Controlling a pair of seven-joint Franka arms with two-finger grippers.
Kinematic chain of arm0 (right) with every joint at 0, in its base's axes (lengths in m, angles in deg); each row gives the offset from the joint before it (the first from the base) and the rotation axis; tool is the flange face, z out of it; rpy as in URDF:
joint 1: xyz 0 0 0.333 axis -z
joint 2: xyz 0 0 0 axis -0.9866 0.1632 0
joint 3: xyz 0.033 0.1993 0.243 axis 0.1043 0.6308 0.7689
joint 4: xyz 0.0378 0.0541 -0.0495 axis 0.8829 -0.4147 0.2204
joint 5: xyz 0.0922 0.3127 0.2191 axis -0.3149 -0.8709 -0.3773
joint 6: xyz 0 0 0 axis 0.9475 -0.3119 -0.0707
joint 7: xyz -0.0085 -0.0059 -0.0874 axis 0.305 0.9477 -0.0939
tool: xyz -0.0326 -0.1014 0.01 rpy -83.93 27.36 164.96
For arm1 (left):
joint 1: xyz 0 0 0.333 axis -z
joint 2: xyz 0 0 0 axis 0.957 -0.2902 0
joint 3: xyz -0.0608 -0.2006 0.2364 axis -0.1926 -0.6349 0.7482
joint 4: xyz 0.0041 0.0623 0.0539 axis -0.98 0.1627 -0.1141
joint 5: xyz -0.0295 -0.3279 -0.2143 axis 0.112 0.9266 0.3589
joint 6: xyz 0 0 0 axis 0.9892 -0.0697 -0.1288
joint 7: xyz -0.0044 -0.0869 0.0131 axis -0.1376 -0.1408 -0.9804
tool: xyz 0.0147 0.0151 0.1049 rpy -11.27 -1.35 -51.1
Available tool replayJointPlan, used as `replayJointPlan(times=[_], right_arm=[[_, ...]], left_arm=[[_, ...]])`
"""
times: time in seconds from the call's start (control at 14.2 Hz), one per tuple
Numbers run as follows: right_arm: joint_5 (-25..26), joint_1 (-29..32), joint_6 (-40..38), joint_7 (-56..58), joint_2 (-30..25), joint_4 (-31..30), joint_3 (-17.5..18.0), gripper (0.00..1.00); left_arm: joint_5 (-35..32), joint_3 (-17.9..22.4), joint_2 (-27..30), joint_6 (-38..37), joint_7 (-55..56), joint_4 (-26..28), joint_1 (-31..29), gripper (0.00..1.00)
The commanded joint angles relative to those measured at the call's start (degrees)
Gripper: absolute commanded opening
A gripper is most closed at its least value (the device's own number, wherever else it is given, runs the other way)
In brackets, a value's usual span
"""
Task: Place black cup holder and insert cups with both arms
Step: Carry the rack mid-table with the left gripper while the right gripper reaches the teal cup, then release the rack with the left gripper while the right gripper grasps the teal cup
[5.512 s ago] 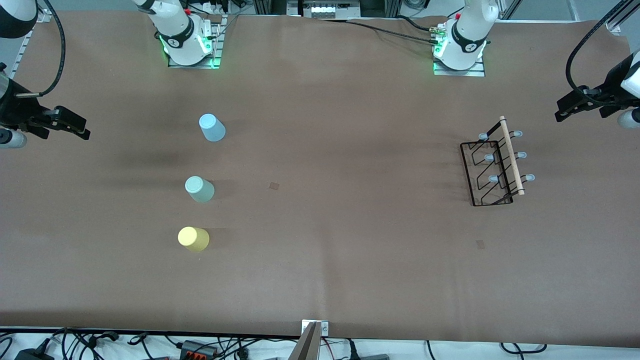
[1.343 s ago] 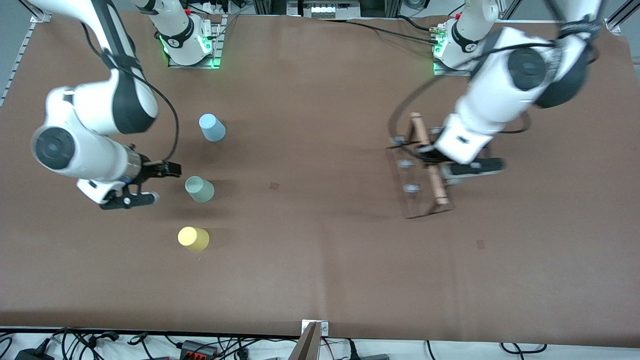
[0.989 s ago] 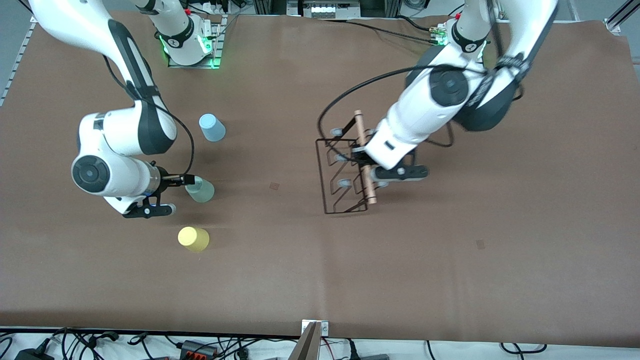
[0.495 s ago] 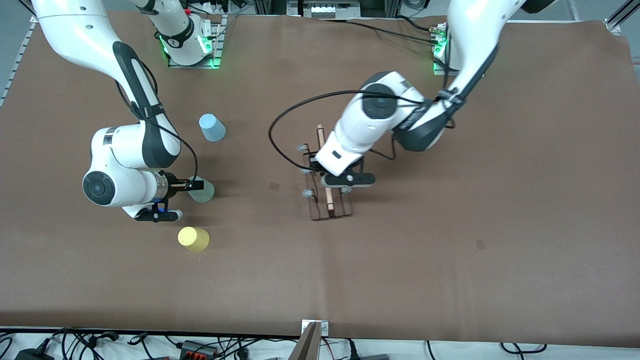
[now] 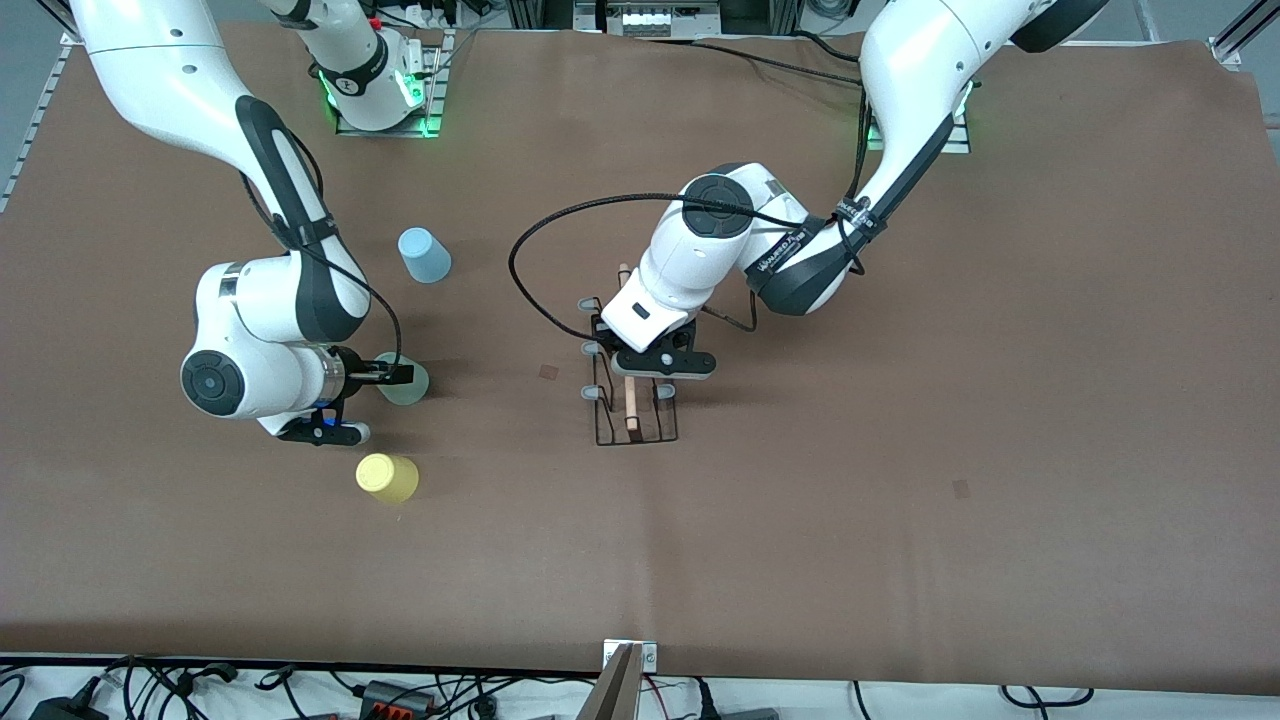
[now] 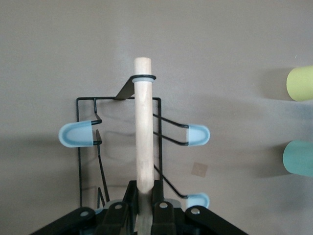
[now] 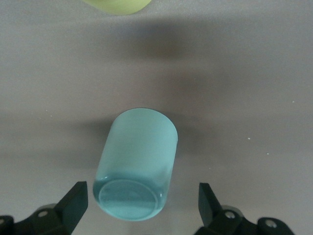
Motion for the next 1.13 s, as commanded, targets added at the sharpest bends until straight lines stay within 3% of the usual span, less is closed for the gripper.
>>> replayJointPlan(times=[0.0,0.14,0.35,0.57,0.64,0.85,0.92,1.06], right_arm=[[-0.7,0.0,0.0,-0.8,0.7,0.8,0.2,1.0],[-0.7,0.1,-0.1,-0.8,1.1,0.8,0.2,1.0],[-0.7,0.0,-0.4,-0.9,1.5,0.8,0.3,0.99],[-0.8,-0.1,-0.6,-0.9,1.9,1.0,0.3,0.89],[-0.8,-0.1,-0.6,-0.8,2.0,1.0,0.3,0.8],[-0.8,-0.1,-0.8,-0.4,1.8,1.8,0.4,0.36],[-0.8,-0.1,-0.8,0.0,1.6,2.7,0.3,0.29],[-0.8,-0.1,-4.3,0.1,1.3,6.3,0.4,0.24]], left_arm=[[-1.9,2.7,-0.5,-0.2,3.4,-1.7,1.4,0.46],[-6.1,2.8,2.6,-0.9,2.1,-1.9,1.0,1.0],[-6.3,2.3,6.6,-10.7,2.2,-6.2,-1.9,1.0],[-6.6,2.0,11.3,-27.0,1.6,-9.9,-6.3,1.0],[-6.9,2.1,12.7,-29.9,0.8,-10.0,-7.8,1.0],[-7.3,2.5,17.7,-36.8,-0.2,-9.9,-12.8,1.0],[-7.2,2.1,18.8,-38.2,-1.3,-10.0,-15.6,1.0],[-6.6,2.5,21.8,-39.9,-3.8,-10.0,-19.7,1.0]])
